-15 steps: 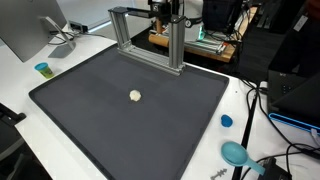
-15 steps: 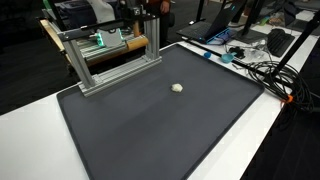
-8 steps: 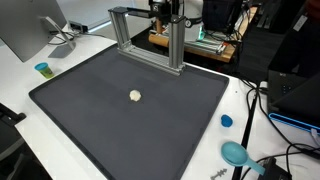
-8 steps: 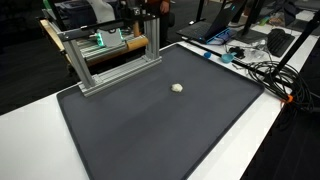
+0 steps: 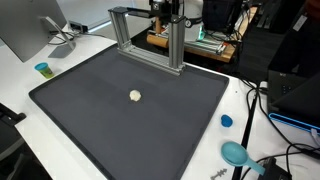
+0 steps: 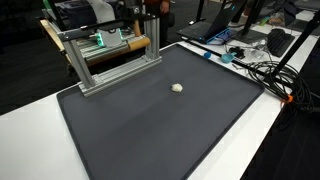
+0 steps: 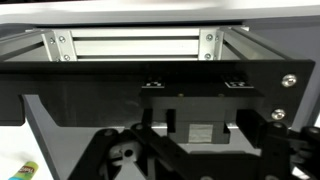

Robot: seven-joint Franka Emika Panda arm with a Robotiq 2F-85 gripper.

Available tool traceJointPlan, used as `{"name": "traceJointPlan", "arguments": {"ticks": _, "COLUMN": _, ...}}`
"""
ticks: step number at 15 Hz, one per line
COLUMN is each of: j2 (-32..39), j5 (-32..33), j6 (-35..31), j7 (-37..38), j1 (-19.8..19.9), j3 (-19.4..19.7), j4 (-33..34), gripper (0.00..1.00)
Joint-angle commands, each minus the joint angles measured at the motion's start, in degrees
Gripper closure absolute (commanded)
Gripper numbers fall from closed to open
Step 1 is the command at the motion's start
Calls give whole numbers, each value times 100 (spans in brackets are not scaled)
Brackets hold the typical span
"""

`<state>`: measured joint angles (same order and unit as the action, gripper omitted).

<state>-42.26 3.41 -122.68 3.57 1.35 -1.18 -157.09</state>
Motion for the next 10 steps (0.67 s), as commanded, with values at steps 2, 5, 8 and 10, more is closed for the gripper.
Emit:
{"name": "traceJointPlan", "arguments": {"ticks": 2, "j2": -156, "j5": -81, "j6": 253, "j7": -177, "j1": -95, "j3": 63, "j4": -11, "gripper": 48}}
{"name": "traceJointPlan", "arguments": {"ticks": 5, "j2": -161, "j5": -85, "j6": 193, "j7": -150, "j1": -152, "j3": 35, "j4": -54, "gripper": 70}}
{"name": "traceJointPlan", "arguments": {"ticks": 8, "j2": -189, "j5": -95, "j6": 77, "j7": -135, "j1": -160, "j3": 31, "j4": -148, "gripper": 78}}
{"name": "traceJointPlan", "arguments": {"ticks": 10, "j2": -151, "j5": -120, "j6": 40, "j7": -174, "j1": -189, "j3": 50, "j4": -131, "gripper": 78}}
